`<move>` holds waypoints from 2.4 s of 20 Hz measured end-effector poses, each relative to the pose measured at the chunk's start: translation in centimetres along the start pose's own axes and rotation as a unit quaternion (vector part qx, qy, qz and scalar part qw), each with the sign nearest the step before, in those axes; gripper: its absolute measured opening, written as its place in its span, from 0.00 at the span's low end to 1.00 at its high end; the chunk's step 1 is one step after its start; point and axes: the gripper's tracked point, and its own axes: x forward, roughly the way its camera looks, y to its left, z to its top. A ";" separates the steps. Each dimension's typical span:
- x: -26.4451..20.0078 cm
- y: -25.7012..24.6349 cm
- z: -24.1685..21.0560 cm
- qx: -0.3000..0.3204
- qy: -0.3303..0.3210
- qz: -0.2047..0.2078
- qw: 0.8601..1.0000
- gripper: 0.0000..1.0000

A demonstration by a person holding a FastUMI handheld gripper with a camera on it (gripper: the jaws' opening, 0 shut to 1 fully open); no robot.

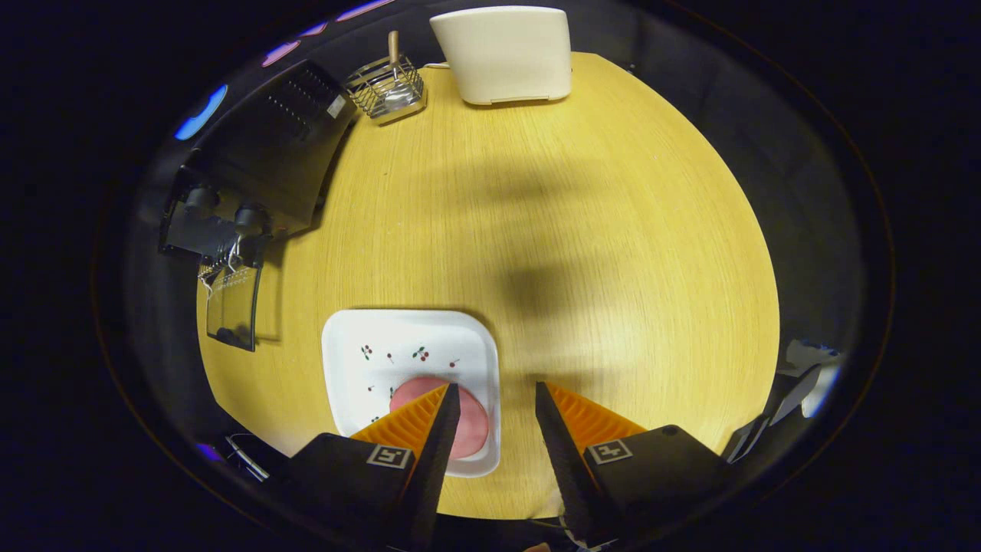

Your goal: Open the toaster oven, put the food inside, and close the toaster oven door.

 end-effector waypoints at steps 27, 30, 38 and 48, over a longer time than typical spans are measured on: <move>-8.8 7.7 -2.5 0.223 -0.072 0.230 0.945 0.05; -11.0 11.9 -3.4 0.213 -0.079 0.243 0.943 0.05; -10.7 23.9 -5.1 0.223 -0.075 0.261 0.936 0.05; -6.2 32.1 -1.2 0.317 -0.104 0.226 0.915 0.05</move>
